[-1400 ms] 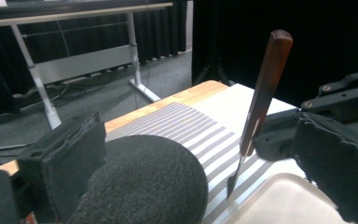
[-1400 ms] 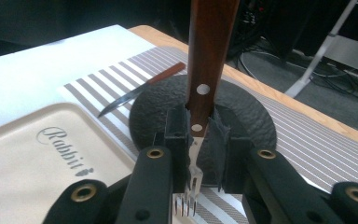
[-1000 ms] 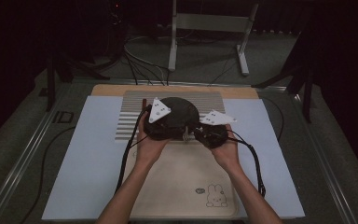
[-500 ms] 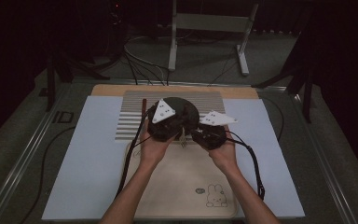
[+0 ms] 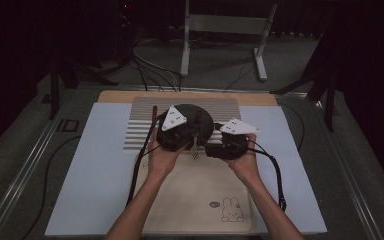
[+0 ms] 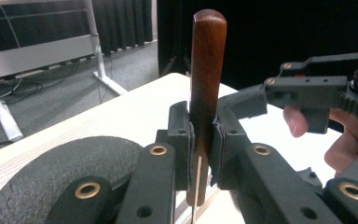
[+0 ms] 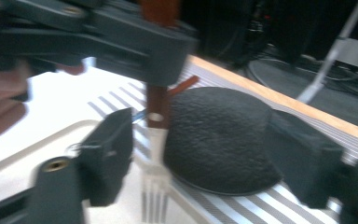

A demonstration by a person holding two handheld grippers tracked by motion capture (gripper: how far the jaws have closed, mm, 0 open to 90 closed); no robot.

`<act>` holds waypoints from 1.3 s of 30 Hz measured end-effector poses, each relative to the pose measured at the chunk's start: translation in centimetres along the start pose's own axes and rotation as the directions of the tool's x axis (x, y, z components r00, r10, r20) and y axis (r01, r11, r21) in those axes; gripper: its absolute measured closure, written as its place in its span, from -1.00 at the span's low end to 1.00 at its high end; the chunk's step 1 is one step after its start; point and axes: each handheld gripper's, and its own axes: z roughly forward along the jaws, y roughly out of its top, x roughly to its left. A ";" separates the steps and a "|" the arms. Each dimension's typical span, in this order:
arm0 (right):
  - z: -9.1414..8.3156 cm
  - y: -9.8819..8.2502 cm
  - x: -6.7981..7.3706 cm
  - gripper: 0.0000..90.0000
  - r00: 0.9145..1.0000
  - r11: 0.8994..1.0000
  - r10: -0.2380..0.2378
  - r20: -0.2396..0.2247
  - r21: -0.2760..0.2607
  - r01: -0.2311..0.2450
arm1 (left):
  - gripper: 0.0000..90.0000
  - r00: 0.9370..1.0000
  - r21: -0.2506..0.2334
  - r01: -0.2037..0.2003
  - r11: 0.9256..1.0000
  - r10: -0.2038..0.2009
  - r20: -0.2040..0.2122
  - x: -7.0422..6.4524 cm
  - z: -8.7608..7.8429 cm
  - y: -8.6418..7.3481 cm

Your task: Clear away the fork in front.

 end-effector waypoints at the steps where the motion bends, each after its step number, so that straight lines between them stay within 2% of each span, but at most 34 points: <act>1: 0.0 0.0 -0.1 -0.67 1.000 1.000 0.004 0.018 0.005 -0.004 | 0.78 1.000 0.002 0.002 1.000 -0.002 0.000 0.1 -0.1 0.0; 9: -0.6 -0.5 -1.6 -0.75 0.993 0.999 0.020 0.115 0.036 -0.024 | 0.78 1.000 0.010 0.014 1.000 -0.014 0.002 0.6 -1.2 0.0; 14: -1.4 -0.7 -2.4 -0.76 0.987 0.999 0.022 0.162 0.028 -0.026 | 0.78 1.000 0.019 0.024 1.000 -0.024 -0.005 1.1 -2.1 -0.2; 21: -2.4 -1.2 -3.9 -0.76 0.972 0.998 0.047 0.229 0.023 -0.053 | 0.78 0.999 0.028 0.035 0.999 -0.036 0.008 1.5 -3.1 -0.4; 29: -3.5 -2.2 -5.1 -0.76 0.952 0.998 0.048 0.303 0.020 -0.056 | 0.78 0.998 0.046 0.043 0.998 -0.045 0.032 2.2 -4.4 -1.1; 36: -4.9 -3.7 -6.7 -0.76 0.936 0.994 0.097 0.338 0.007 -0.106 | 0.78 0.997 0.065 0.053 0.996 -0.056 0.052 2.7 -5.8 -1.4; 39: -5.3 -4.0 -6.9 -0.76 0.933 0.994 0.104 0.344 0.005 -0.113 | 0.78 0.997 0.067 0.054 0.996 -0.058 0.057 2.8 -6.4 -1.4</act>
